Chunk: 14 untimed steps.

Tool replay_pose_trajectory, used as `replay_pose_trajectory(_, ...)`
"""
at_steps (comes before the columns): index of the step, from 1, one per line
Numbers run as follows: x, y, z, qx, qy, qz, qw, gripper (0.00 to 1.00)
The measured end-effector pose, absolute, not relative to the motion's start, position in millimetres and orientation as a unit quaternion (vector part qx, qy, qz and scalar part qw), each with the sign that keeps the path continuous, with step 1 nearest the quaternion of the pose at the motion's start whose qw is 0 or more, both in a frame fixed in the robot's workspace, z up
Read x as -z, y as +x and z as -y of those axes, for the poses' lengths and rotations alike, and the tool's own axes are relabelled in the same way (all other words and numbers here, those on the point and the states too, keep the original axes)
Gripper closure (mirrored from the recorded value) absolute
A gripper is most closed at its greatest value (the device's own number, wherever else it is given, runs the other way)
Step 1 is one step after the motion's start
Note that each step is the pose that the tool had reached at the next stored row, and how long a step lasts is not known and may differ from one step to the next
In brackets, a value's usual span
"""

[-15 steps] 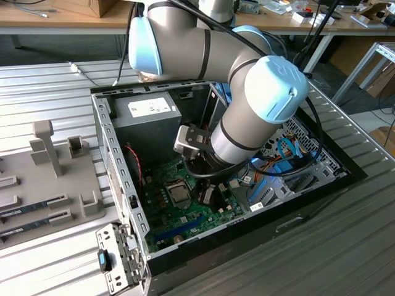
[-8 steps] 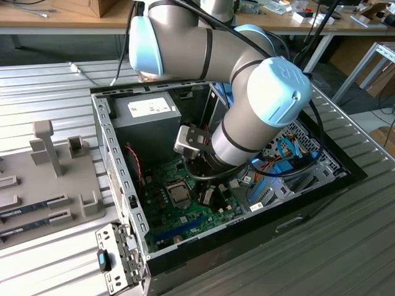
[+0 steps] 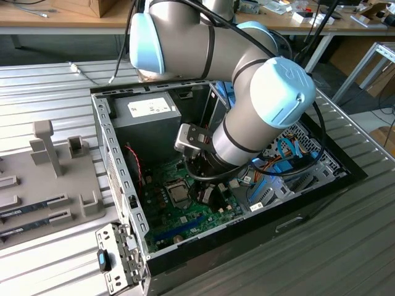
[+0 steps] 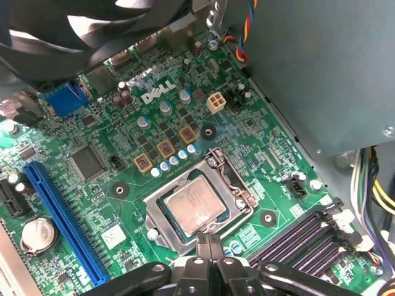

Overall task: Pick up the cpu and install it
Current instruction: 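Install the first cpu locking lever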

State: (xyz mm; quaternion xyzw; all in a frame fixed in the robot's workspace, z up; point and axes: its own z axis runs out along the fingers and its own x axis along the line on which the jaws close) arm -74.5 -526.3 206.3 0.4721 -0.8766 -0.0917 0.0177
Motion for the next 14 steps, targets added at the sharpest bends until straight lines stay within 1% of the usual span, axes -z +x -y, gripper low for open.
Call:
replay_pose_trajectory(8,-229,-73,526,0.092,0.472,0.877,0.018,0.89)
replay_pose_trajectory(14,-230,-73,526,0.092,0.472,0.877,0.018,0.89)
